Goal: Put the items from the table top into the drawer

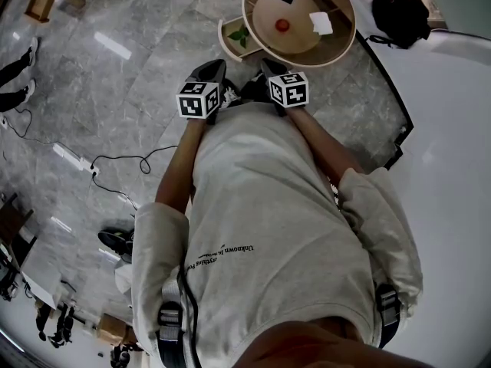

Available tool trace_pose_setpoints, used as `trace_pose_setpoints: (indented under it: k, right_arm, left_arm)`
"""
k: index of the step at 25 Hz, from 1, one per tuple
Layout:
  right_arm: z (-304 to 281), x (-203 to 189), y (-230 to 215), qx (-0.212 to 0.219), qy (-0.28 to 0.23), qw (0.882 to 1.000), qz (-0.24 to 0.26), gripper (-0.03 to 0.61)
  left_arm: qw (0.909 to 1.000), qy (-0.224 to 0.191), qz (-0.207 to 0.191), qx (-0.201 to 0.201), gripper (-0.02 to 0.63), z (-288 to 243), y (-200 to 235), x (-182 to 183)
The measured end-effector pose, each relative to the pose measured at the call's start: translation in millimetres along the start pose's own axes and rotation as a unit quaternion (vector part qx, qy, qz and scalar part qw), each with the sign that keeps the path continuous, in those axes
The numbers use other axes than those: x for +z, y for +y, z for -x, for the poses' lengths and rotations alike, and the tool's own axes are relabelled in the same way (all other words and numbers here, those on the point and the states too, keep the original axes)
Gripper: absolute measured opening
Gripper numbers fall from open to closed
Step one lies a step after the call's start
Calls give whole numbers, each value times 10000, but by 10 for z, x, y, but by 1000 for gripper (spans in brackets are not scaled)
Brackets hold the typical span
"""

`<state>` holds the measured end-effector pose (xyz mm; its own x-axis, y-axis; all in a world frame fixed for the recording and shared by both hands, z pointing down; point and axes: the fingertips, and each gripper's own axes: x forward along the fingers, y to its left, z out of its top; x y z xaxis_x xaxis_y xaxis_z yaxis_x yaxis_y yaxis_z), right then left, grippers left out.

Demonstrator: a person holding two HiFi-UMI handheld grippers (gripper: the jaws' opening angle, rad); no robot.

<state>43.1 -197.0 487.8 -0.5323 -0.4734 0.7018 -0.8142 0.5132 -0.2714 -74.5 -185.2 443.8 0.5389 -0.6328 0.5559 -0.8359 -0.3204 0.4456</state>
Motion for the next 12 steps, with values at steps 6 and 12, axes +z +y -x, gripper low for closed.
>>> trace_pose_setpoints:
  k: [6,12]
  right_arm:
    - [4,3,6,-12,-1,10000,4,32]
    - [34,-6,14,-26,-2,10000,0,32]
  left_arm:
    - [10000,-21,7,1,21,9,10,13]
    - [10000,-32,-8,-22,21,30,-19,13]
